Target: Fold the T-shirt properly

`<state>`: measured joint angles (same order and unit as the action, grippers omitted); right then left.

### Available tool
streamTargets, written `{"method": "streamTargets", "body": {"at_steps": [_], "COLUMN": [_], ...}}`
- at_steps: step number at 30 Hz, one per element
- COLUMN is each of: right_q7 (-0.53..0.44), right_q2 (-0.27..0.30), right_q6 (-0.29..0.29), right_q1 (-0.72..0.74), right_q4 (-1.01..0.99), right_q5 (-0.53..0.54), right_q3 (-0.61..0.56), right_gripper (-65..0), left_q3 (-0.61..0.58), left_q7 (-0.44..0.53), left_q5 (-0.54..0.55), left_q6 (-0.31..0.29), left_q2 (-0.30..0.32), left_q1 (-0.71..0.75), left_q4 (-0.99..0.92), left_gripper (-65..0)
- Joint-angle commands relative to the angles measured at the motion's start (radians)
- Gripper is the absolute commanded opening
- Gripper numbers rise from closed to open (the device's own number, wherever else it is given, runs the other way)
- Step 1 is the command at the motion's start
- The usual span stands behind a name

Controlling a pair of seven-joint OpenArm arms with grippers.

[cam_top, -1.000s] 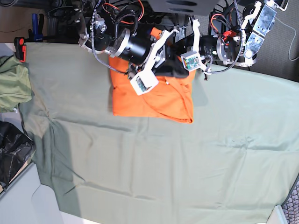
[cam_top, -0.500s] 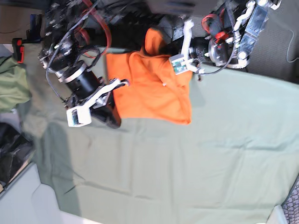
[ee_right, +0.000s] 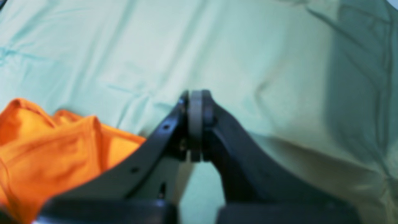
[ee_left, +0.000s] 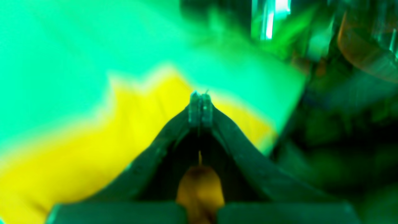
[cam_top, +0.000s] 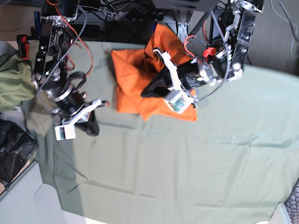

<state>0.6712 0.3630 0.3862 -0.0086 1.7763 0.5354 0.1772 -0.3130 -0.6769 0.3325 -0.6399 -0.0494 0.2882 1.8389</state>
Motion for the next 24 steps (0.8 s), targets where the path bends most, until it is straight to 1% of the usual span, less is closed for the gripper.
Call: {"method": "streamTargets", "body": {"at_steps": [1,5,10,14,21,24], "right_q7": [-0.021,-0.021,-0.020,-0.021,-0.016,0.014], "right_q2": [0.007,0.011,0.019,0.019,0.019,0.019], "right_q6": [0.114,0.114,0.114,0.114,0.114,0.114], "right_q1": [0.010,0.056,0.064,0.091,0.082,0.082], "right_q4": [0.002,-0.049,-0.072,-0.074,-0.077,-0.080], "right_q5": [0.019,0.026,0.047,0.047,0.048,0.100], "right_q3": [0.006,0.004,0.004,0.004,0.004,0.004], "right_gripper": [-65.0,-65.0,-65.0,-65.0,-65.0,-65.0], "left_q3": [0.001,0.000,0.000,0.000,0.000,0.000], "left_q7": [0.045,0.041,0.018,0.009,-0.001,-0.002], "left_q5": [0.031,0.006,-0.003,0.004,0.015,0.014], "left_q6": [0.005,0.004,0.005,0.005,0.005,0.005], "left_q2": [-0.010,-0.003,0.016,0.062,0.151,0.177], "left_q1": [-0.024,-0.071,-0.053,-0.050,-0.002,0.019], "left_q4": [0.021,0.021,0.021,0.034,0.091,0.120], "left_gripper": [-65.0,-65.0,-65.0,-65.0,-65.0,-65.0]}}
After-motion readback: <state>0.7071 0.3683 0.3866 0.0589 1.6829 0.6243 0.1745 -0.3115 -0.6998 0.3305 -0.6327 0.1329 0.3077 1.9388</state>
